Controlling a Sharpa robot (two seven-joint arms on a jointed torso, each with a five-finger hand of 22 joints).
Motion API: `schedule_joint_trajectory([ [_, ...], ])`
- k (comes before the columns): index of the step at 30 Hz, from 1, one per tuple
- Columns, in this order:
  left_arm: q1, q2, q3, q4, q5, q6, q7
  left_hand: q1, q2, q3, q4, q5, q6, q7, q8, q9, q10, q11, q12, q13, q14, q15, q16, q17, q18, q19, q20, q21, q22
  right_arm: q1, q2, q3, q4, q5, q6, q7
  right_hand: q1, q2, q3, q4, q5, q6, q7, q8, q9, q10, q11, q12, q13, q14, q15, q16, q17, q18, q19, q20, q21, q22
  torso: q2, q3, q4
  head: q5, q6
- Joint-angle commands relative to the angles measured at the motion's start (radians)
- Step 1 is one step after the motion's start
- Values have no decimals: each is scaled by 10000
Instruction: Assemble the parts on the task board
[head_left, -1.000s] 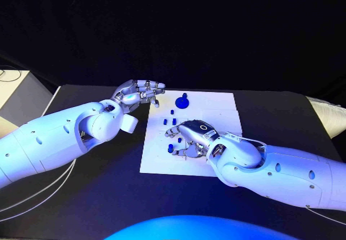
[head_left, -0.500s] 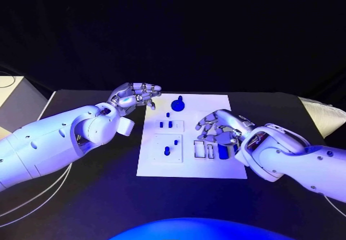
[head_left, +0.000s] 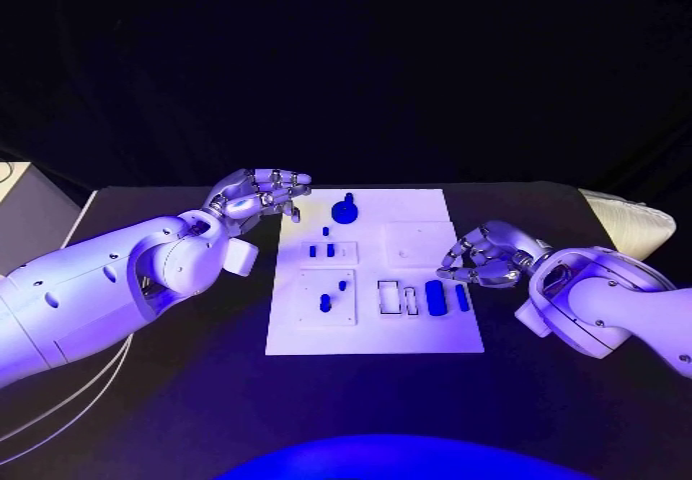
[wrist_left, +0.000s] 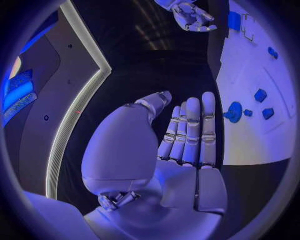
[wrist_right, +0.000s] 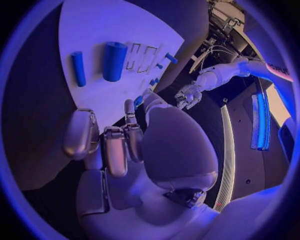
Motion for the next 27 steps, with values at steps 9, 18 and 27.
schedule_joint_trajectory([
  [9, -81, 15, 8, 2, 11, 212, 71, 39, 28, -70, 4, -47, -71, -3, 48, -14, 76, -30, 72, 21, 13, 42, 73, -6, 148, 83, 10, -63, -22, -320, -75, -41, 300, -1493, 472, -2576, -1092, 112, -1240, 35, 821, 59, -93, 338, 46, 350, -58, 390, 1459, 885, -85, 221, 1807, -206, 233, -54, 668, 549, 4, -25, 0, -110, -8],
  [18, -98, 5, 8, 1, 20, 228, 72, 26, 30, -79, 19, -46, -69, -5, 52, -14, 73, -31, 82, 24, 20, 41, 83, -3, 147, 89, 9, -67, -25, -537, 284, -53, 259, -1988, 271, -3014, -1240, 224, -1748, 45, 831, 28, -103, 436, 54, 361, -64, 383, 1502, 893, -90, 238, 1860, -215, 243, -57, 716, 618, 9, -22, 23, -139, -14],
  [27, -121, -15, 9, 9, 22, 245, 70, 26, 30, -79, 19, -46, -69, -5, 52, -14, 73, -31, 82, 24, 20, 41, 83, -3, 147, 89, 9, -67, -25, -800, 740, -61, -15, -2233, 199, -3147, -1499, 332, -2131, 52, 946, 11, -112, 528, 63, 410, -71, 422, 1593, 906, -94, 260, 1930, -228, 266, -59, 789, 693, 21, -12, 16, -92, -47],
])
